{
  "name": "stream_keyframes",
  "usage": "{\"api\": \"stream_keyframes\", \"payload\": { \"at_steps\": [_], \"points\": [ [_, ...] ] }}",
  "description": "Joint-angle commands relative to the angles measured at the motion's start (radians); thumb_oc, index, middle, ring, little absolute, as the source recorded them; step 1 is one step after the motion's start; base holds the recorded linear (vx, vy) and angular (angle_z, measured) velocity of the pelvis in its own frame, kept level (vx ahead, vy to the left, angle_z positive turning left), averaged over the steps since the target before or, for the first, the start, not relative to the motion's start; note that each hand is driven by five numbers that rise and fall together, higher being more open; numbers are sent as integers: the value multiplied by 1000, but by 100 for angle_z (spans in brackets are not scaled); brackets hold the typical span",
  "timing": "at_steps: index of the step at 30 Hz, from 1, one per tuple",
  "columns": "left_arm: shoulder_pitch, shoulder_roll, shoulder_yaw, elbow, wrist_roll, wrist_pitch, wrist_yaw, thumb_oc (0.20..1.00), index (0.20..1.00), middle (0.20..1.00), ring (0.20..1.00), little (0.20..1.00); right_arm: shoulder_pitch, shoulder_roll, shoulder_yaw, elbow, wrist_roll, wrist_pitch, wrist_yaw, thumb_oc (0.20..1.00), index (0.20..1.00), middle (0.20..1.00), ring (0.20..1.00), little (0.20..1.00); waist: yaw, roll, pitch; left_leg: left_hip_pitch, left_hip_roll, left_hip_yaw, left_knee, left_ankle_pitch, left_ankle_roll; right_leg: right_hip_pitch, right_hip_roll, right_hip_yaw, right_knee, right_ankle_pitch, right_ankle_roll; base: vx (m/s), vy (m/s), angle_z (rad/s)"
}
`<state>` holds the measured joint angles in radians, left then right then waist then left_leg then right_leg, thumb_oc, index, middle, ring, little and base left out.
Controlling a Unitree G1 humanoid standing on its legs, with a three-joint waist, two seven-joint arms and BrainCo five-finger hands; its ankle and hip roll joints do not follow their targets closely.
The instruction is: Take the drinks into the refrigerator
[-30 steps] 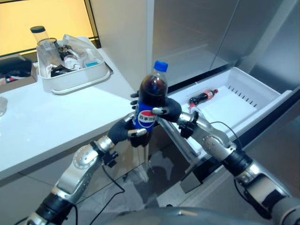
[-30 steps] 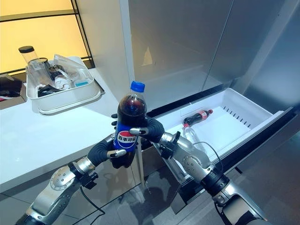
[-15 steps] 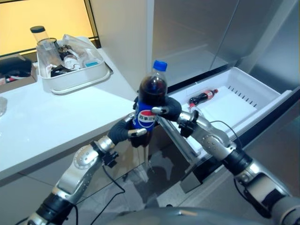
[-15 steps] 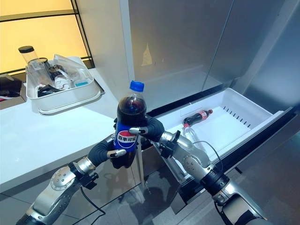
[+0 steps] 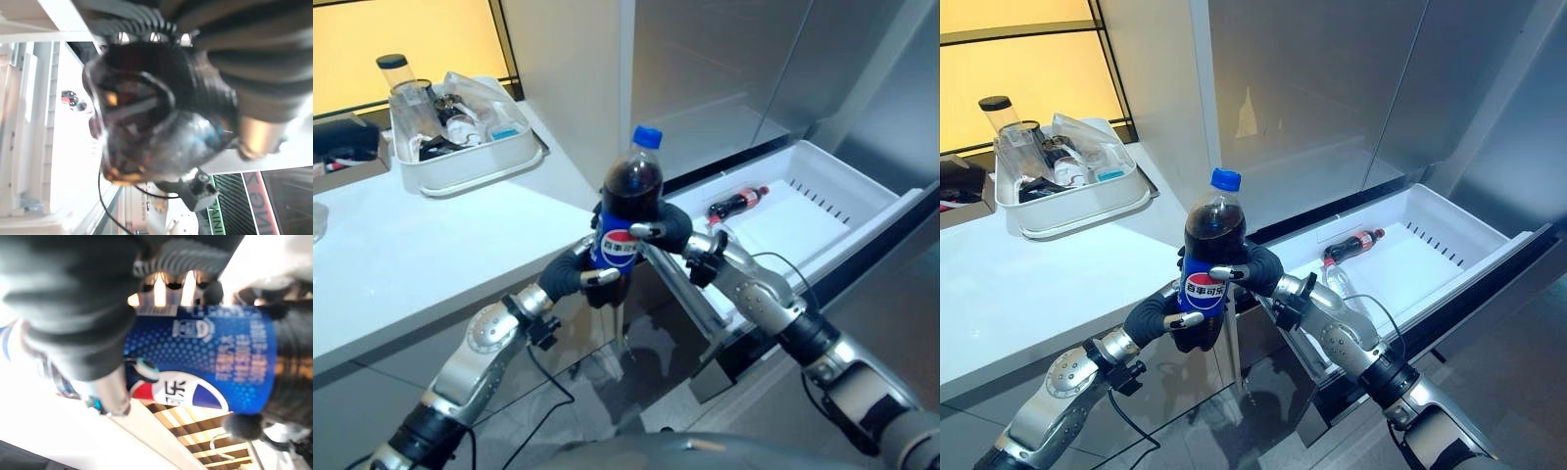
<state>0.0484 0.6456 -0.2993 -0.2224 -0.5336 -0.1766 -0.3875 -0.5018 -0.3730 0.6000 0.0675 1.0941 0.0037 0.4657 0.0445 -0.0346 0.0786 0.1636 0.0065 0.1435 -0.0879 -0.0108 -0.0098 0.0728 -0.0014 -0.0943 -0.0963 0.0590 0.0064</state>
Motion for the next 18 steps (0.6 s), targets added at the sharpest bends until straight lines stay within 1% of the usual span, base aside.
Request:
{"api": "stream_keyframes", "payload": {
  "at_steps": [1,5,10,14,18],
  "points": [
    [-69,-18,-39,-68,14,-36,-1,1000,1000,1000,1000,1000,-84,163,-65,-71,142,-104,-9,200,200,200,200,200,13,-23,-25,28,26,-53,1,-75,-31,56,-45,-73,23,-12,95,0,0,0],
    [-44,-19,-19,-63,26,-27,24,1000,1000,1000,1000,1000,-51,194,-111,-30,179,-133,-65,200,200,200,200,200,11,-21,-27,29,27,-52,1,-75,-31,58,-43,-74,23,-14,94,0,0,0],
    [-36,-14,-11,-63,39,-21,46,1000,1000,1000,1000,1000,-30,208,-130,-18,197,-154,-113,200,200,200,200,200,9,-21,-26,27,27,-52,1,-73,-32,57,-42,-75,23,-14,94,0,0,0],
    [-35,-13,-6,-62,46,-19,62,1000,1000,1000,1000,1000,-23,208,-145,-12,201,-157,-144,200,200,200,200,200,9,-21,-23,26,28,-53,1,-72,-32,55,-43,-77,23,-13,93,0,0,0],
    [-20,-13,10,-63,50,-19,73,1000,1000,1000,1000,1000,-10,189,-178,-6,200,-165,-162,200,200,200,200,200,9,-22,-22,25,28,-53,1,-73,-33,56,-43,-80,23,-13,95,0,0,0]
  ]
}}
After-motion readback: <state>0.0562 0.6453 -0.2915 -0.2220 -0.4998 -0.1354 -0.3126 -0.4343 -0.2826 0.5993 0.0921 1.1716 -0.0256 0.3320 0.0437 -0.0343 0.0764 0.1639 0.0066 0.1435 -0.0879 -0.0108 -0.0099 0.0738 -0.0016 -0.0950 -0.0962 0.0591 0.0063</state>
